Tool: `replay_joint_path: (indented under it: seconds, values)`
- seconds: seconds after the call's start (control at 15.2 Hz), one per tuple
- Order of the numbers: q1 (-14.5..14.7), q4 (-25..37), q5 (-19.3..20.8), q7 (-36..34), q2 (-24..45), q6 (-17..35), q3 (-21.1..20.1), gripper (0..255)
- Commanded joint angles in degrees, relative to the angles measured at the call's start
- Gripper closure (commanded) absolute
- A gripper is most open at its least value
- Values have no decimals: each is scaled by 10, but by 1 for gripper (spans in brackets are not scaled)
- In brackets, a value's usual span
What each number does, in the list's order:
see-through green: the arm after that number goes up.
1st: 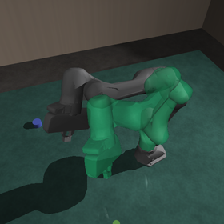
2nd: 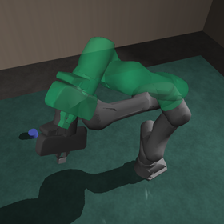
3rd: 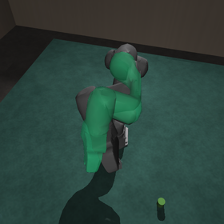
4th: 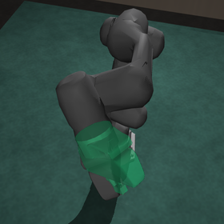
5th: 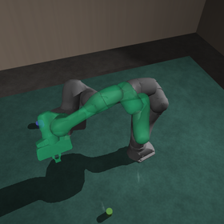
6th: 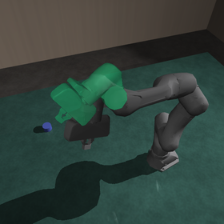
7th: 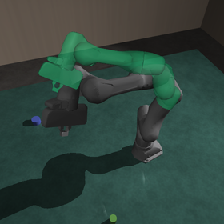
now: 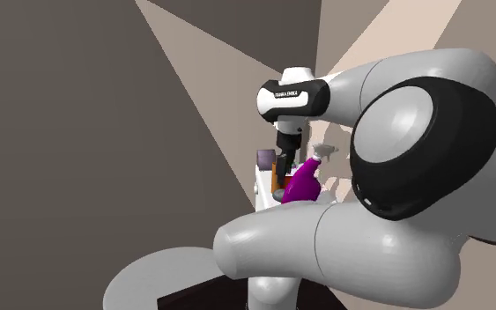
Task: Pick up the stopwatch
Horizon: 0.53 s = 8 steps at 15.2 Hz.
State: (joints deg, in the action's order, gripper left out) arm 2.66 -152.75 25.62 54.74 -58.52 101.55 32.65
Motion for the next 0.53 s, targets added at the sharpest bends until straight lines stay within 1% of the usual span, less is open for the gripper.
replay_joint_path:
  seconds: [0.0,0.2,0.33,0.46]
  values:
    - [12,5,32,55,20,32,44,0]
    - [37,19,71,133,54,80,113,0]
    - [62,34,93,183,80,113,161,0]
    - [67,32,100,191,87,127,175,0]
